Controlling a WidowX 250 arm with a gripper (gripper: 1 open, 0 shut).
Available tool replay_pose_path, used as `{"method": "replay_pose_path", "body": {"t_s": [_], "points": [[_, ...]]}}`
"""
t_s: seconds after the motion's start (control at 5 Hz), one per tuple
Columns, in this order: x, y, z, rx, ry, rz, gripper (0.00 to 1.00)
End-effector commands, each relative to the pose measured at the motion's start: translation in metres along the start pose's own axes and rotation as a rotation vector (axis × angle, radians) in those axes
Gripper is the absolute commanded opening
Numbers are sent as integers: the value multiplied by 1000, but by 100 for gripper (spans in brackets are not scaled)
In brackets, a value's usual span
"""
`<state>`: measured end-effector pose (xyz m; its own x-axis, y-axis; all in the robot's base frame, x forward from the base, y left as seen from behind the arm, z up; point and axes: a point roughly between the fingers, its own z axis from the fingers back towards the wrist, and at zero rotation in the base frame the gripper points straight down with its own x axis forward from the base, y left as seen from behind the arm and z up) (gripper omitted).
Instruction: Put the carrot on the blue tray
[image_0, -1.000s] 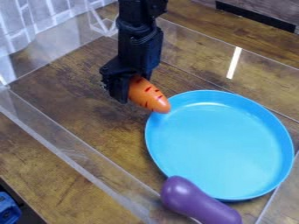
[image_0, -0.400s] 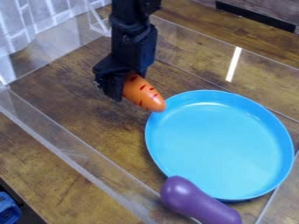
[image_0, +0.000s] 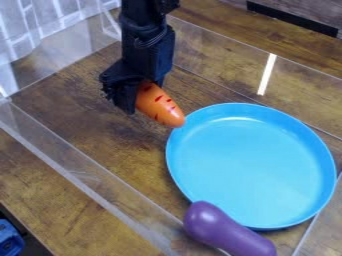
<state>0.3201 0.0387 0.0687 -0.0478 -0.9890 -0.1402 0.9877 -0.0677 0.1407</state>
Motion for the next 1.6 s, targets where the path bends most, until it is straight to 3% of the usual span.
{"method": "replay_pose_path", "body": {"t_s": [0.0, 0.4, 0.6, 1.0, 1.4], "points": [[-6, 5, 26, 86, 20, -1, 0], [6, 12, 35, 121, 26, -89, 0], [9, 11, 51, 139, 36, -107, 0], [59, -6, 64, 193, 18, -312, 0], [92, -34, 77, 208, 21, -371, 0]]}}
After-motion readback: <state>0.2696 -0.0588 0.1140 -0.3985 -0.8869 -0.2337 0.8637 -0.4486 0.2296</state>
